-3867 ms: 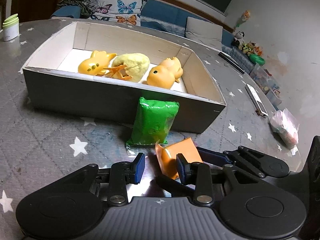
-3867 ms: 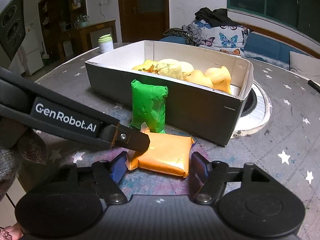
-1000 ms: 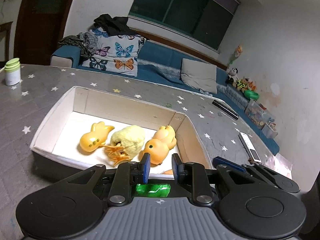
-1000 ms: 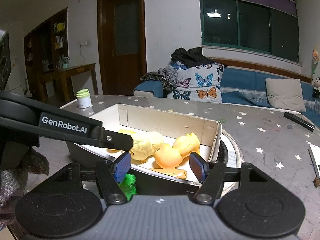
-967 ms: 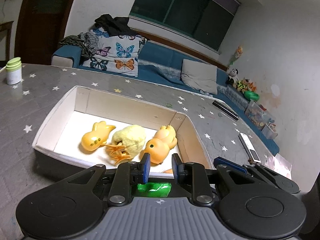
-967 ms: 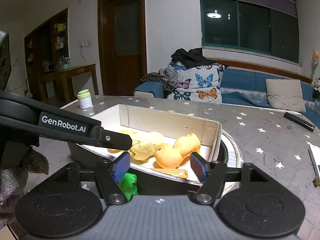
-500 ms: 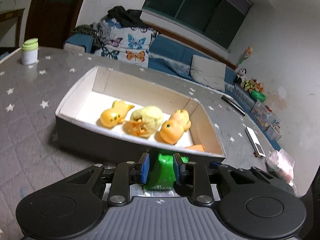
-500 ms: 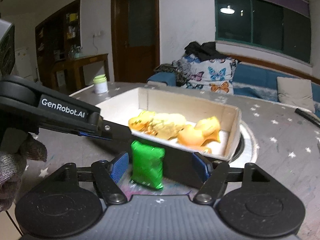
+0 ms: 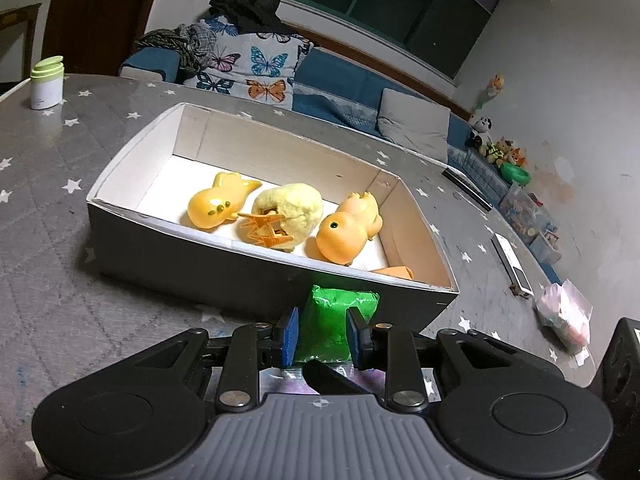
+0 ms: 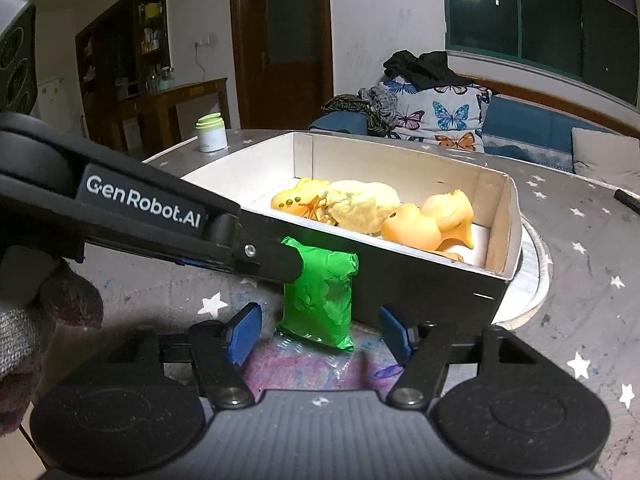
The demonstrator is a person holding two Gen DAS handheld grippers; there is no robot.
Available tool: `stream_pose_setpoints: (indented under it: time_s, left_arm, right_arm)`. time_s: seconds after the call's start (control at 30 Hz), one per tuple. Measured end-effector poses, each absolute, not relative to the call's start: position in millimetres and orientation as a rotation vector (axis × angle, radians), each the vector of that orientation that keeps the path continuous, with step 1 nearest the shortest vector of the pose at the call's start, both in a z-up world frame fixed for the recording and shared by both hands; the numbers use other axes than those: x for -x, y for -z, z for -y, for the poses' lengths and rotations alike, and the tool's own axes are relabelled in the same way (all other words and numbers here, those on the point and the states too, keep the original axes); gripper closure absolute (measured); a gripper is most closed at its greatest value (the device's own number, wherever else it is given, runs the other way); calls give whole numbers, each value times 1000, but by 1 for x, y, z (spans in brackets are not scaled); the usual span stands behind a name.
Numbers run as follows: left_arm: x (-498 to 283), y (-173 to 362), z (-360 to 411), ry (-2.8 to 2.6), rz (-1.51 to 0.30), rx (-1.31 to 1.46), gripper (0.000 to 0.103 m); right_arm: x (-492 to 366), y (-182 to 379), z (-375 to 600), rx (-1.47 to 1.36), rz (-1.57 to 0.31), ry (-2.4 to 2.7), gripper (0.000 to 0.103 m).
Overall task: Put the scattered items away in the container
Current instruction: 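Move both tools to the green packet and close them around it, then lift the green packet over the box rim and lower it inside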
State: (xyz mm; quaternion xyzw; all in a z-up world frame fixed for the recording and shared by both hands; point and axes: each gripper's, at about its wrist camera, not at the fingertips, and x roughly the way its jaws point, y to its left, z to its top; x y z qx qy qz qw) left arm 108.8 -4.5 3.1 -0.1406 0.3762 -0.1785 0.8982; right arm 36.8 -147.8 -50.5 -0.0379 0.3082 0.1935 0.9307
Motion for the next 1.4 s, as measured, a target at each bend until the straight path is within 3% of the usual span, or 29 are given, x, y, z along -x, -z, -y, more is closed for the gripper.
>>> stream_pose_setpoints:
  time_s: [0.43, 0.87, 1.4]
  left_arm:
    - [-118, 2, 7, 404, -788, 281, 72]
    - [-120, 8, 12, 447, -777, 248, 69]
    - [-101, -9, 9, 462, -724, 249, 71]
  right_arm:
    - [-48, 58, 141, 65, -646, -404, 46]
    - [-53, 62, 134, 89, -646, -380, 59]
    - [-39, 48, 136, 85, -616, -383, 61]
